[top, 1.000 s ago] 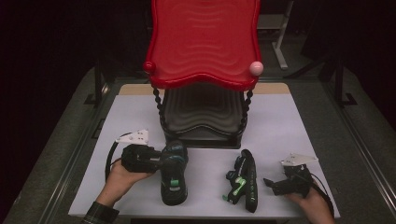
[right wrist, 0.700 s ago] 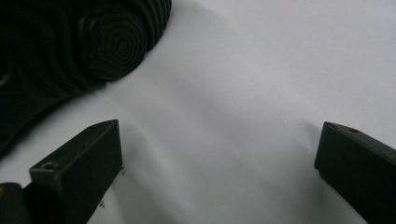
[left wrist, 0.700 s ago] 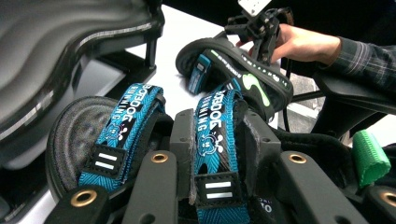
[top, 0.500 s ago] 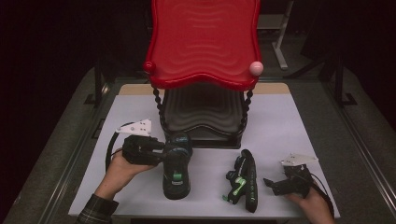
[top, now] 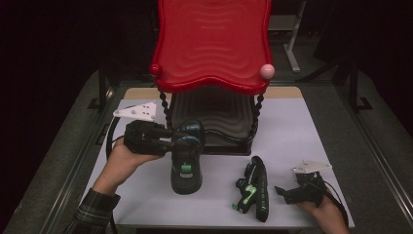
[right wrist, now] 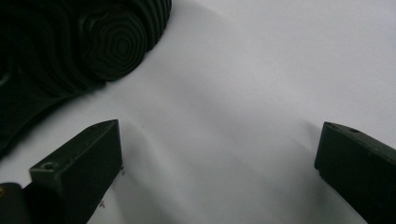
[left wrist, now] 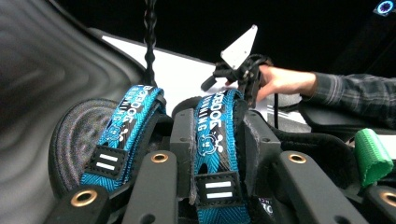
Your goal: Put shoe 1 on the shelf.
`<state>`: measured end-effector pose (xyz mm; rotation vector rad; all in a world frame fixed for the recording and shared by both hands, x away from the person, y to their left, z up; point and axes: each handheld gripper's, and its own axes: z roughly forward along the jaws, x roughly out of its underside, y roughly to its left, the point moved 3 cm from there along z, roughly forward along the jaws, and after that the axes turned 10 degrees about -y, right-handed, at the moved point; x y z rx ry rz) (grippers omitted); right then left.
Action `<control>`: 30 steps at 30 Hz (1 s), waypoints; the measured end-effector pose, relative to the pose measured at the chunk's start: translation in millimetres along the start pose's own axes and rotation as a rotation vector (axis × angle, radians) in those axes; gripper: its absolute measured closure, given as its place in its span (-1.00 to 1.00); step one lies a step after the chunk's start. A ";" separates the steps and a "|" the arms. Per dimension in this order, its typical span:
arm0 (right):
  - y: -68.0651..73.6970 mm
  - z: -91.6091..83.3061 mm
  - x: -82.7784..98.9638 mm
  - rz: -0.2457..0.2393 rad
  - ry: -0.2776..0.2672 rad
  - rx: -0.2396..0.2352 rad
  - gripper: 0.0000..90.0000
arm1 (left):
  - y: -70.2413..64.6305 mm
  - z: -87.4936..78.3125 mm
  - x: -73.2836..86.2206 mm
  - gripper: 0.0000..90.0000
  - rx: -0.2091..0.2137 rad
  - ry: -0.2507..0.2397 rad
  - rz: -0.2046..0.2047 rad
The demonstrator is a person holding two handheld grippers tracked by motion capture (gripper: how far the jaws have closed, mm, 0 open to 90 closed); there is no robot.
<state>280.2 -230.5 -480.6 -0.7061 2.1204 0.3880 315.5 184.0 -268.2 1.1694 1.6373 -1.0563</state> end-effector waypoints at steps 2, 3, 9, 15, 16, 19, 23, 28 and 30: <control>-0.1 0.0 0.0 -0.001 -0.001 0.000 -1.00 | -1.3 -1.2 -8.1 0.54 0.005 -0.007 0.006; 0.0 0.0 0.0 0.000 0.000 0.000 -1.00 | -1.8 -1.8 -12.1 0.54 0.007 -0.008 0.010; 0.0 0.0 0.0 0.000 0.000 0.001 -1.00 | -7.0 -3.4 -35.6 0.55 0.023 -0.021 0.033; -0.1 0.0 0.0 -0.001 0.000 0.002 -1.00 | -11.9 -5.1 -54.7 0.55 0.034 -0.034 0.060; -0.1 0.0 0.0 -0.001 0.000 0.002 -1.00 | -13.3 -5.5 -59.9 0.55 0.034 -0.037 0.066; -0.1 0.0 0.0 -0.001 0.000 0.002 -1.00 | -15.2 -6.8 -69.3 0.55 0.036 -0.039 0.078; -0.1 0.0 0.0 -0.001 0.000 0.002 -1.00 | -17.3 -8.7 -80.7 0.55 0.036 -0.042 0.093; -0.2 0.1 0.0 -0.001 0.001 0.001 -1.00 | -18.2 -13.5 -100.6 0.55 0.028 -0.060 0.116; -0.2 0.0 0.0 -0.001 0.001 0.001 -1.00 | -18.0 -14.8 -104.7 0.55 0.027 -0.065 0.118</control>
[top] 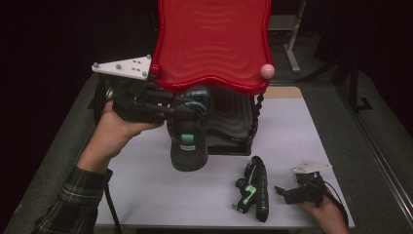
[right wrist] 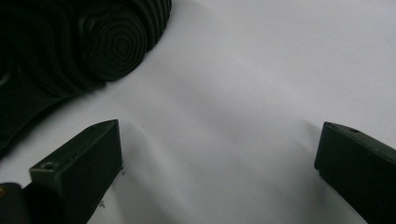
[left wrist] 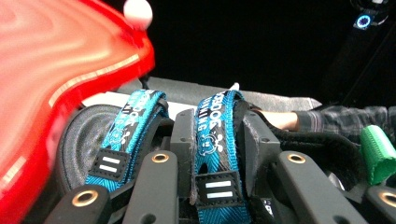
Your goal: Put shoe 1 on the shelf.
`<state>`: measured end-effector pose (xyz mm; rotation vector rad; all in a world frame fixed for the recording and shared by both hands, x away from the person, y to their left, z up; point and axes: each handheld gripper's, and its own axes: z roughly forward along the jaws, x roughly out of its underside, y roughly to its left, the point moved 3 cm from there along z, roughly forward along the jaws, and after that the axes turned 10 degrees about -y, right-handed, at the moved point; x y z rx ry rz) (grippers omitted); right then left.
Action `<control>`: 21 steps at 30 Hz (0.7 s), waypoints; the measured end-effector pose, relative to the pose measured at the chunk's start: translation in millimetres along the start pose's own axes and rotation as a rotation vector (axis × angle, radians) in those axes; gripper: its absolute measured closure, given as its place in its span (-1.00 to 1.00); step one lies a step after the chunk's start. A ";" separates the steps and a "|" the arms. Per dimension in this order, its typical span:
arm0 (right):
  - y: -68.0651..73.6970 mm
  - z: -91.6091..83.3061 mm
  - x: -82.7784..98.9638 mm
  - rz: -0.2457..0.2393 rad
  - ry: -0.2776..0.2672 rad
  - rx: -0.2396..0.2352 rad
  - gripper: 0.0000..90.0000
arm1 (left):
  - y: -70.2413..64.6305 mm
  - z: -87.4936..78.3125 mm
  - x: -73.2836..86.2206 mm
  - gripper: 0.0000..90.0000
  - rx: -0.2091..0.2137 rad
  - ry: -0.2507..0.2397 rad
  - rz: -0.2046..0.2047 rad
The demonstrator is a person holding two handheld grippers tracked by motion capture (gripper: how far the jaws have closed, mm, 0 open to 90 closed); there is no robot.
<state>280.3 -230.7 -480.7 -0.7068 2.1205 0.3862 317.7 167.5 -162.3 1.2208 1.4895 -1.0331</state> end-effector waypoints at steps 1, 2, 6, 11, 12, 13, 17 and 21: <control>0.0 0.0 0.0 0.000 0.000 0.000 -1.00 | 0.7 -0.9 -3.1 0.55 -0.002 0.001 0.007; 0.0 0.0 0.0 0.000 0.000 0.000 -1.00 | 1.4 -1.3 -6.0 0.56 -0.002 -0.001 0.007; 0.1 0.0 0.0 0.000 0.000 0.001 -1.00 | 5.1 -2.6 -18.0 0.56 0.005 -0.010 0.015; 0.0 0.0 0.0 0.000 0.000 0.000 -1.00 | 9.3 -3.8 -31.8 0.56 0.015 -0.036 0.016; 0.0 0.0 0.0 0.000 0.001 0.000 -1.00 | 10.3 -3.6 -34.5 0.56 0.015 -0.041 0.018; 0.0 0.0 0.0 0.000 0.001 0.000 -1.00 | 11.2 -3.7 -36.6 0.56 0.017 -0.041 0.018; 0.0 0.0 0.0 0.000 0.000 0.000 -1.00 | 15.0 -3.7 -50.0 0.56 -0.002 -0.042 0.041; 0.0 0.0 0.0 0.000 0.000 0.000 -1.00 | 20.5 -4.2 -61.2 0.56 -0.014 -0.043 0.056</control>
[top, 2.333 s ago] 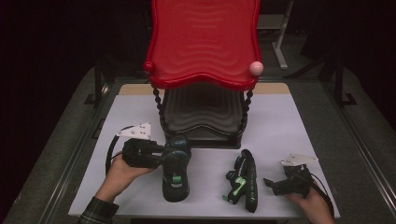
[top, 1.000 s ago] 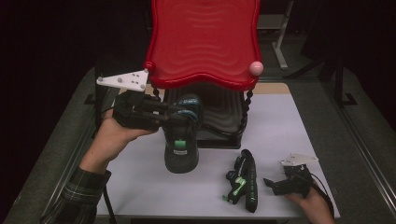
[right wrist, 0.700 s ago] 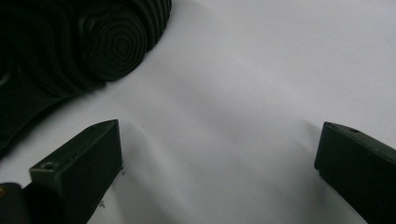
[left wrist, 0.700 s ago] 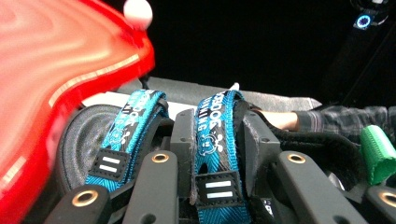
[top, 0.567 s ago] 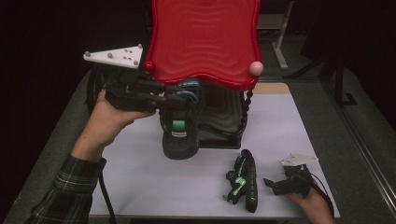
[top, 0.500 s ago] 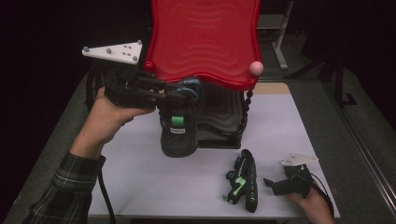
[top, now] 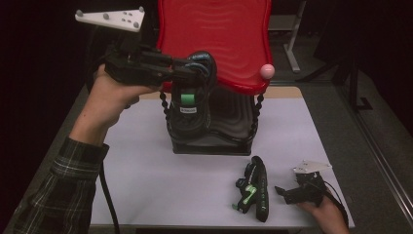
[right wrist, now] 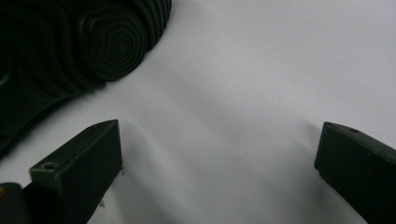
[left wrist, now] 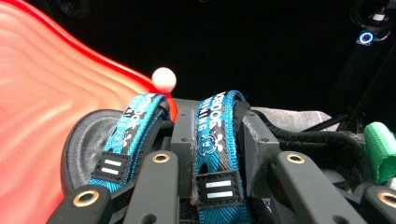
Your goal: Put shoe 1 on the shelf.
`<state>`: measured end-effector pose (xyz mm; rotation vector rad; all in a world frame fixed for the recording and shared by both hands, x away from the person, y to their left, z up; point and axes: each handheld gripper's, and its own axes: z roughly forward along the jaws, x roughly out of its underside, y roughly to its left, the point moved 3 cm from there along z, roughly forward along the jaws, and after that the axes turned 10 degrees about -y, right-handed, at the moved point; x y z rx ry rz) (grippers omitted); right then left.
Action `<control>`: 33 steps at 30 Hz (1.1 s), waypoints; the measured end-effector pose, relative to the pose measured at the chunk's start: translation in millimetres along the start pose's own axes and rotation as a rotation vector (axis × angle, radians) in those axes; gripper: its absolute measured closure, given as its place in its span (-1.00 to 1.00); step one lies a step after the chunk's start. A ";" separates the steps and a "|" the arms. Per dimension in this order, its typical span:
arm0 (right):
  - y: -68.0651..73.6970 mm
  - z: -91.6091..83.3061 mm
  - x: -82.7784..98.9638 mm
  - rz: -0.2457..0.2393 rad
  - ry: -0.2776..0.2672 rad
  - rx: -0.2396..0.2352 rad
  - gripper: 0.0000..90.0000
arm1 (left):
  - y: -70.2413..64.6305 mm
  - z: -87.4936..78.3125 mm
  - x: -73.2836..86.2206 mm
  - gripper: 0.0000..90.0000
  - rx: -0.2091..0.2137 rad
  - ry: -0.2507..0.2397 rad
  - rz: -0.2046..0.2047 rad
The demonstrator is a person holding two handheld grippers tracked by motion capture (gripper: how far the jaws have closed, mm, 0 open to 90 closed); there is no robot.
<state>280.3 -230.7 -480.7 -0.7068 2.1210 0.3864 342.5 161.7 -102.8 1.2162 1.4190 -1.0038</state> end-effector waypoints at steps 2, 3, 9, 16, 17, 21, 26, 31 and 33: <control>0.0 0.0 0.0 0.000 0.000 -0.001 -1.00 | 3.5 0.4 -6.0 0.56 -0.008 0.002 0.006; 0.0 0.0 0.0 0.001 0.000 -0.001 -1.00 | 5.2 0.6 -8.5 0.56 -0.009 0.004 0.011; 0.0 -0.1 0.0 0.000 0.000 -0.001 -1.00 | 18.0 2.1 -20.8 0.56 -0.031 0.009 0.028; 0.0 -0.1 0.1 0.000 -0.001 -0.001 -1.00 | 34.5 3.3 -35.5 0.56 -0.057 0.032 0.062; 0.0 -0.1 0.1 0.000 -0.001 -0.001 -1.00 | 38.5 3.0 -38.3 0.56 -0.062 0.032 0.069; 0.0 -0.1 0.1 0.001 -0.001 -0.001 -1.00 | 52.8 2.7 -45.4 0.56 -0.074 0.030 0.086; 0.0 0.0 0.0 0.002 -0.001 -0.001 -1.00 | 72.9 4.8 -50.7 0.56 -0.094 0.023 0.100; -0.1 -0.1 0.0 0.001 -0.001 -0.001 -1.00 | 93.2 10.8 -53.6 0.56 -0.100 0.016 0.119; -0.1 -0.1 0.1 0.001 -0.001 -0.001 -1.00 | 105.5 14.7 -54.0 0.56 -0.109 0.021 0.125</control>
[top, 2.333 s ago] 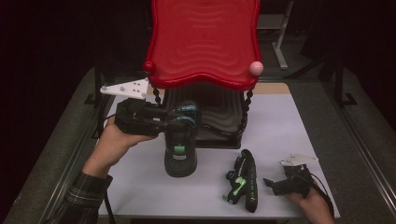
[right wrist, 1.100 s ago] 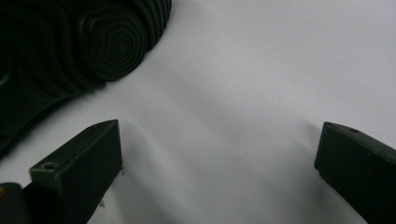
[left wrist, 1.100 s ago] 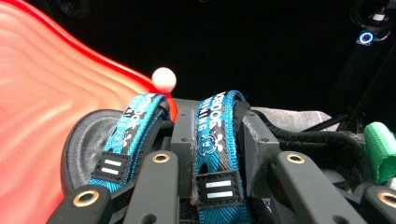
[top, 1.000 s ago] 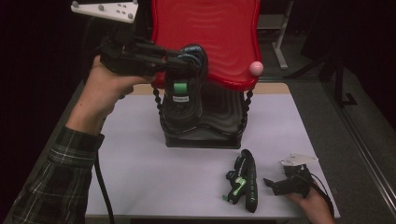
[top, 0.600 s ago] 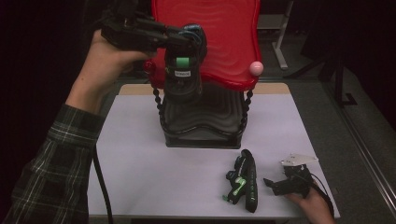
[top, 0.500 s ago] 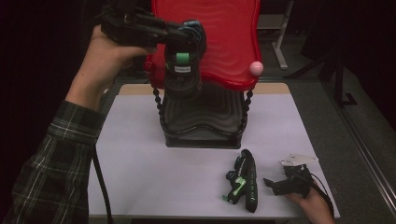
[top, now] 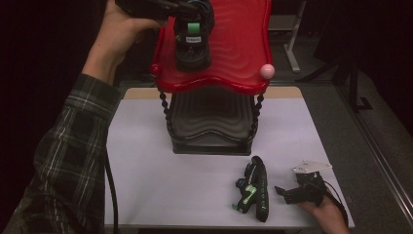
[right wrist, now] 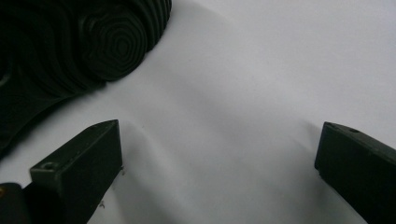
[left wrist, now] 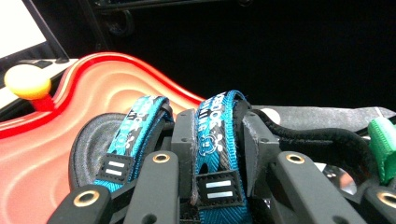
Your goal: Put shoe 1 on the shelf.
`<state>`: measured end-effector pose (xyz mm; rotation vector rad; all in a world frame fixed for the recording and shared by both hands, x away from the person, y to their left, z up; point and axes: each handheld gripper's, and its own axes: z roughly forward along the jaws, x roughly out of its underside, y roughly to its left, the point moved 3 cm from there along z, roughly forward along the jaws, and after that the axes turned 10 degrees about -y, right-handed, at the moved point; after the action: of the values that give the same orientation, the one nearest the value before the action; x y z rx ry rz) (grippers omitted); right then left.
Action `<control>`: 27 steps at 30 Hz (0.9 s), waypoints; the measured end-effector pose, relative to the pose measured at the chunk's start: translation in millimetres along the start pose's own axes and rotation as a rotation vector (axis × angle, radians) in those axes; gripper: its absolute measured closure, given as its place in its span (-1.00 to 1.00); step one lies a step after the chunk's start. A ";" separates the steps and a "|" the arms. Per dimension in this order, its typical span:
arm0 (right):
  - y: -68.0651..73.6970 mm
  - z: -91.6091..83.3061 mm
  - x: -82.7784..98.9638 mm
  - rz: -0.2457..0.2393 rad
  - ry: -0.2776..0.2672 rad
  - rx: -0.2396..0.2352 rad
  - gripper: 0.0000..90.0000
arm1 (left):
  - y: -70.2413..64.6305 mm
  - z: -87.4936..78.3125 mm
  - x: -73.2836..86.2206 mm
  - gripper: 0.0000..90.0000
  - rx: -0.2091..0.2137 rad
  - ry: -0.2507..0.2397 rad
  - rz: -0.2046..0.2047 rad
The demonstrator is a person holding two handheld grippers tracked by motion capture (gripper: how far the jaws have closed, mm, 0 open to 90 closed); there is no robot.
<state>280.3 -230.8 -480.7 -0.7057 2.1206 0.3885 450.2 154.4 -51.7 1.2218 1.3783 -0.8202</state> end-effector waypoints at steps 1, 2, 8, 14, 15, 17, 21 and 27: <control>0.0 0.0 0.0 0.000 0.000 0.000 -1.00 | 0.0 0.0 0.0 0.56 0.000 0.000 0.000; -0.1 0.0 0.0 -0.001 0.000 0.000 -1.00 | 4.7 2.4 0.8 0.56 -0.006 0.005 0.000; -0.2 0.0 0.0 0.001 -0.002 -0.001 -1.00 | 22.9 10.8 9.3 0.56 -0.025 0.017 0.019; -0.4 0.0 0.1 0.002 -0.003 -0.004 -1.00 | 34.0 15.6 23.2 0.56 -0.040 0.052 0.019; -0.4 0.0 0.0 0.002 -0.003 -0.003 -1.00 | 34.8 15.4 24.9 0.56 -0.032 0.048 0.014; -0.4 0.0 0.0 0.002 -0.002 -0.003 -1.00 | 34.8 14.4 26.5 0.56 -0.024 0.033 0.011; -0.3 0.0 0.0 0.001 -0.002 -0.002 -1.00 | 33.2 13.9 29.8 0.56 -0.015 0.040 0.013; -0.2 0.0 0.0 0.000 -0.001 -0.002 -1.00 | 28.9 15.5 35.7 0.56 -0.002 0.042 0.012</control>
<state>280.4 -231.0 -480.7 -0.7058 2.1193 0.3910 485.3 154.7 -85.0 1.2507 1.4042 -0.7882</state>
